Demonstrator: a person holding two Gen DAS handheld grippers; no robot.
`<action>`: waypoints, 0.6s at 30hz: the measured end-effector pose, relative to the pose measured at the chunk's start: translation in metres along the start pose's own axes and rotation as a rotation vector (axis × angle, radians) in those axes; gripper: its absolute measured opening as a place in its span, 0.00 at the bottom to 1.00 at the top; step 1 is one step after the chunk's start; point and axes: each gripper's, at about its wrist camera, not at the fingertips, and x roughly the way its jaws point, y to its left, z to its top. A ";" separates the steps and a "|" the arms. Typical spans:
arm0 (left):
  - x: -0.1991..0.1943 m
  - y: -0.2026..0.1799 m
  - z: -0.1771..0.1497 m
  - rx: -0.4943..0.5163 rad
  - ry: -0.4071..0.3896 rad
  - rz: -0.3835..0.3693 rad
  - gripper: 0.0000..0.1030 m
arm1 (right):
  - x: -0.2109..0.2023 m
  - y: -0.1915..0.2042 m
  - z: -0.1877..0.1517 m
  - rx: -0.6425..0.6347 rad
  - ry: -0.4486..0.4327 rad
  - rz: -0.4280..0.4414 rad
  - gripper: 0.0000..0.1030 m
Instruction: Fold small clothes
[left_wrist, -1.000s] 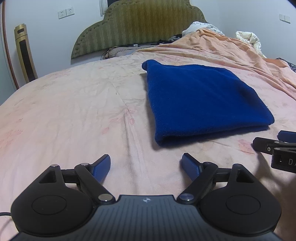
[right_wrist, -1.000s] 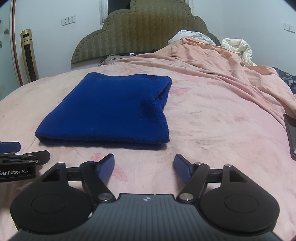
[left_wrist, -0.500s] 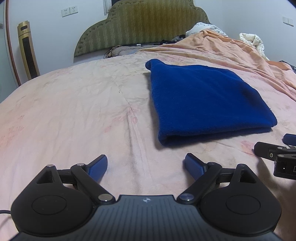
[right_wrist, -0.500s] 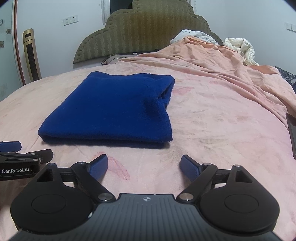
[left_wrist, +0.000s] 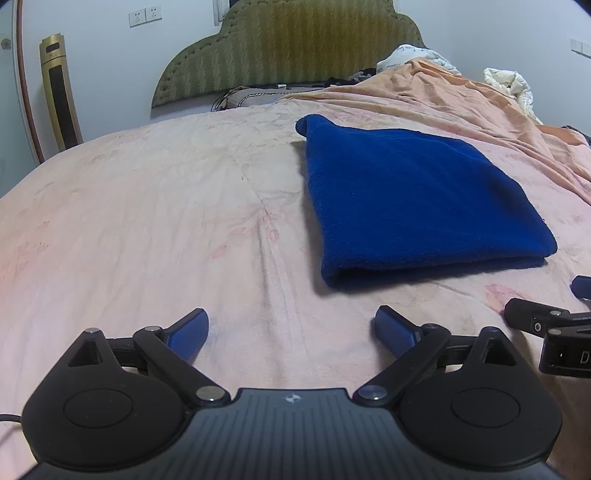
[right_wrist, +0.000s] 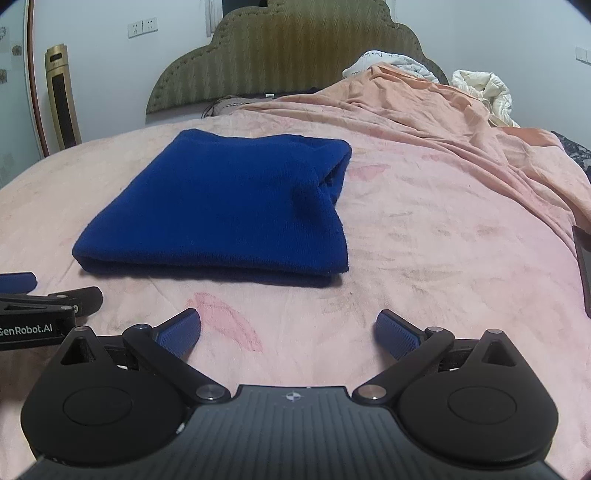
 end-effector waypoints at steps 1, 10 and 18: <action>0.000 0.000 0.000 -0.002 0.001 -0.001 0.96 | 0.000 0.001 0.000 -0.004 0.001 -0.005 1.00; 0.000 0.000 -0.001 -0.005 0.002 -0.001 0.97 | 0.000 0.001 -0.002 -0.009 -0.001 -0.009 1.00; -0.001 0.000 -0.001 -0.005 0.001 -0.001 0.97 | 0.000 0.001 -0.001 -0.008 -0.001 -0.010 1.00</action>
